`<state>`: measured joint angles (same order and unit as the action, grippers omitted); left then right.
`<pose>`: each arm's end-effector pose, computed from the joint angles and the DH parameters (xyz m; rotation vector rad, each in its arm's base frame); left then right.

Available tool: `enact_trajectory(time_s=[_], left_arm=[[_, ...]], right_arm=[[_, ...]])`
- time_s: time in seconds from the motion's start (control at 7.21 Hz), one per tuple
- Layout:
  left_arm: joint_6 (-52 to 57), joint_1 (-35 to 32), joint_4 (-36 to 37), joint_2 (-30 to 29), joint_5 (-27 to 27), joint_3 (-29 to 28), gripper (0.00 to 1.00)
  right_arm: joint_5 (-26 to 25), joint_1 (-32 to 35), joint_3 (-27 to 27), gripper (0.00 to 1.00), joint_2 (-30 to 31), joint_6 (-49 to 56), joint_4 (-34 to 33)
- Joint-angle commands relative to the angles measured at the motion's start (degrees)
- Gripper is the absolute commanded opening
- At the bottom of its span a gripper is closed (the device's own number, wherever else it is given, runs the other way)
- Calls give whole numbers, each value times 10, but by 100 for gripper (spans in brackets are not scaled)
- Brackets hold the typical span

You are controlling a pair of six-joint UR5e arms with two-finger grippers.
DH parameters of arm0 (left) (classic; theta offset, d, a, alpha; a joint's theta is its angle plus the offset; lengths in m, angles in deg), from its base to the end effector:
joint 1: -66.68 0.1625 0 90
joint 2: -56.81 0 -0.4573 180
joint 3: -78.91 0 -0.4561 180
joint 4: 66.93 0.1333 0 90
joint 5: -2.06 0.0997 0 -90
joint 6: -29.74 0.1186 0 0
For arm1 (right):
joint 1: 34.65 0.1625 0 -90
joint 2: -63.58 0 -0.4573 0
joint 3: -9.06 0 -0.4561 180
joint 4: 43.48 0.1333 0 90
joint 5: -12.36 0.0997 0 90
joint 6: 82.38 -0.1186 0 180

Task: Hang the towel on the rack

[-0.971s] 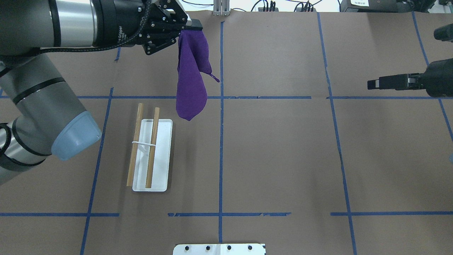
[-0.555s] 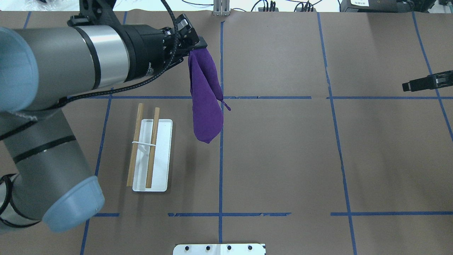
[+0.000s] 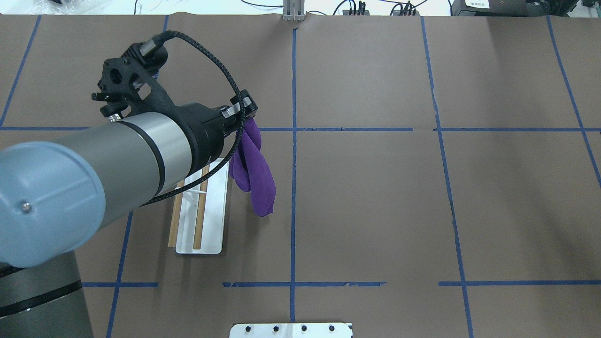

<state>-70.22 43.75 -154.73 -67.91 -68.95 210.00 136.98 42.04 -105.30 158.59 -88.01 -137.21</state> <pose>0.4009 -0.3562 0.0322 0.4360 1.2602 -0.7012 -0.0539 -0.5141 0.5341 0.1621 -0.6368 -0.2115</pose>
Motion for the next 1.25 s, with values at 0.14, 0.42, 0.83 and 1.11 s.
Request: enact_trajectory(time_s=[0.14,0.42,0.83,1.11], left_arm=[[0,3,45,109,18,67,0],[29,-32,46,174,15,68,0],[126,-65,38,278,18,59,0],[155,-81,-45,305,18,13,0]], right_arm=[[52,61,50,100,3,107,-44],[54,63,59,100,3,107,-44],[82,74,69,100,0,106,-43],[84,74,67,100,-1,103,-41]])
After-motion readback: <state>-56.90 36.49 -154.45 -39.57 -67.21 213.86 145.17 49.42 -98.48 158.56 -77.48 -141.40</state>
